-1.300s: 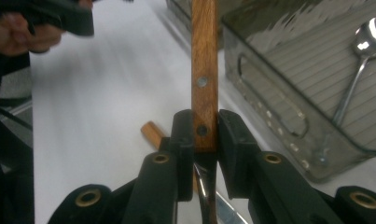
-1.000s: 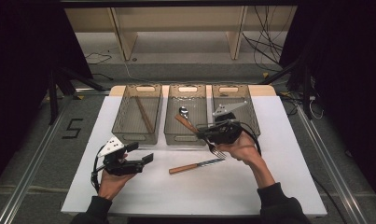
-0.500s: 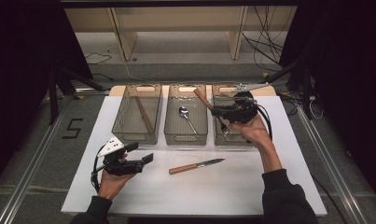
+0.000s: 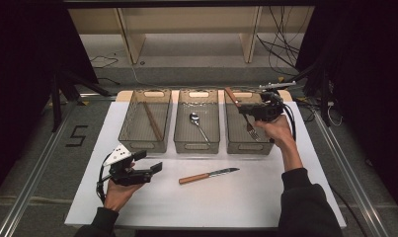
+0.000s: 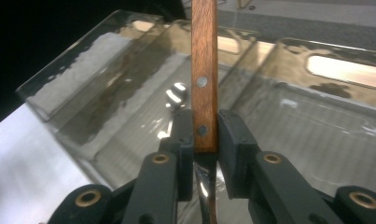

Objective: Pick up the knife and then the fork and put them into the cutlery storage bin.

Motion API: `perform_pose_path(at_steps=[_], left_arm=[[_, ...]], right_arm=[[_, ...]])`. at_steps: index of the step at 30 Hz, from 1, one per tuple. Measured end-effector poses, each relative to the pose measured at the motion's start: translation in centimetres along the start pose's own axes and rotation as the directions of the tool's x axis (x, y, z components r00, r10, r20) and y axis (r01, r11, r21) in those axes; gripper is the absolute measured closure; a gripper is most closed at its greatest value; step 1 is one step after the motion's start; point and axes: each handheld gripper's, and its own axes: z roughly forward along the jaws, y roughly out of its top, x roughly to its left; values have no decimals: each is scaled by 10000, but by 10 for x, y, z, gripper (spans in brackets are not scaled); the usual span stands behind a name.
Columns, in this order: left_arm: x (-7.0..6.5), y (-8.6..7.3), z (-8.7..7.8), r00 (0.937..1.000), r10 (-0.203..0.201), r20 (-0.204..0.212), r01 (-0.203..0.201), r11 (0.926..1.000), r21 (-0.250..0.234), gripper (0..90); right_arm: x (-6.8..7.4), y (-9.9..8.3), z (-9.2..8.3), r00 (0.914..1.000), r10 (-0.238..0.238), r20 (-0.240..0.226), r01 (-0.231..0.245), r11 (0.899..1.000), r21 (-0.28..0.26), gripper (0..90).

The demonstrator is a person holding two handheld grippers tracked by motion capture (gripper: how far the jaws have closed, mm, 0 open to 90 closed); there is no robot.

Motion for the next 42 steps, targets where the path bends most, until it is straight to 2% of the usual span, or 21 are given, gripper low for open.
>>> perform_pose_path(at_steps=[9,19,29,35,42], left_arm=[[0,0,-1,10000,12,5,-12,10000,-9,158],[0,0,0,10000,14,15,-14,10000,-22,158],[0,0,0,10000,61,22,-61,10000,-1,158],[0,0,-1,10000,22,25,-22,10000,-27,158],[0,0,-1,10000,38,20,-37,10000,-38,158]], right_arm=[[-19,7,10,9970,501,585,-512,9985,174,775],[-34,2,30,9877,836,1324,-948,9922,806,774],[-36,-2,44,9817,870,1691,-1103,9849,1335,774],[-36,-4,48,9819,846,1695,-1090,9841,1400,773],[-39,-7,55,9781,923,1863,-1236,9786,1643,772]])
